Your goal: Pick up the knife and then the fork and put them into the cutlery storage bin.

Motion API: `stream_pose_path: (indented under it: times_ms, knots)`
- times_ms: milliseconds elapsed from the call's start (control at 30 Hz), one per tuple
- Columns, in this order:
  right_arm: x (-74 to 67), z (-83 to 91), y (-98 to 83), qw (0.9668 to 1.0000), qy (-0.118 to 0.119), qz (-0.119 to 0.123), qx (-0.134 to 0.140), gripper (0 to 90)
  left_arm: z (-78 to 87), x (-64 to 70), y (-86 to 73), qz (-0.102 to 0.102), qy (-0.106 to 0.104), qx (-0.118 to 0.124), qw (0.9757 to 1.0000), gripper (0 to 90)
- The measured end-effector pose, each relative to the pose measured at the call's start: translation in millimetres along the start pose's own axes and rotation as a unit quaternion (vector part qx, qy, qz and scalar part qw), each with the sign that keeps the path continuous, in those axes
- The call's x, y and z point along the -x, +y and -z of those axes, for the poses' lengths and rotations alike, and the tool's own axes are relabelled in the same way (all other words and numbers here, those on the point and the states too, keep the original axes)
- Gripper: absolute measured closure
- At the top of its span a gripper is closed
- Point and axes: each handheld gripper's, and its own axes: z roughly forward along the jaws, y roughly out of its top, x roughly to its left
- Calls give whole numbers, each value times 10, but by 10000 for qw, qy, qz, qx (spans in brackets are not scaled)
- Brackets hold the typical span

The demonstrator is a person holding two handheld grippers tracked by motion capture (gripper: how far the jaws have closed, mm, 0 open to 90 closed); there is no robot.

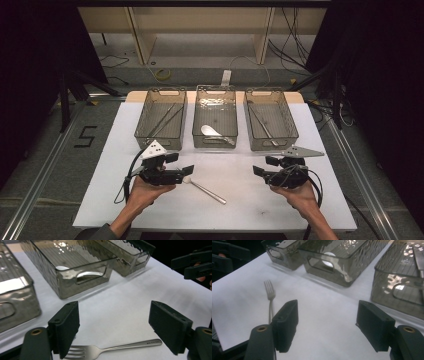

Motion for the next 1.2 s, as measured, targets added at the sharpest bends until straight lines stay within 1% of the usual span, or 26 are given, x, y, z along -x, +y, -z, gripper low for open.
stream_pose_path:
  times_ms: [33,167,300,400,433,467,533,567,667,800,867,967,1000,1033,1100,1200]
  knots:
    - [-9,4,-21,10000,24,-39,-13,344,-19,14,2,-15,-22,-48,10000,264]
    - [-41,13,-87,9999,51,17,-89,341,-106,72,17,-70,-141,-159,9998,331]
    - [-60,22,-128,9999,-5,45,-162,340,-210,124,28,-140,-207,-352,9991,412]
    - [-55,54,-150,9999,-27,-7,-140,338,-314,183,42,-207,-244,-499,9982,505]
    - [-52,66,-158,9999,-28,-29,-137,338,-348,200,44,-253,-318,-548,9977,543]
    - [-51,77,-168,9999,-43,-38,-124,338,-382,223,44,-298,-370,-616,9970,584]
    - [-48,99,-186,9998,-83,-17,-151,338,-453,271,41,-401,-407,-786,9953,656]
    - [-47,107,-195,9999,-93,0,-141,338,-491,293,40,-433,-453,-885,9941,691]
    - [-48,131,-214,9999,-85,-18,-132,338,-597,348,16,-500,-573,-1078,9913,785]
    - [-46,145,-236,9998,-100,-22,-152,340,-699,406,-49,-555,-571,-1360,9875,869]
    - [-44,146,-243,9998,-112,-1,-166,342,-752,429,-79,-597,-590,-1476,9855,884]
    - [-56,148,-247,9998,-101,17,-166,344,-833,453,-111,-603,-596,-1582,9838,886]
    - [-60,149,-248,9998,-100,17,-169,344,-859,456,-123,-642,-601,-1640,9825,887]
    - [-62,151,-250,9998,-93,20,-174,344,-887,467,-140,-623,-606,-1667,9822,887]
    - [-64,154,-253,9998,-88,24,-193,344,-924,486,-161,-681,-621,-1767,9799,888]
    - [-67,159,-260,9998,-87,29,-189,344,-966,503,-195,-700,-634,-1898,9773,888]
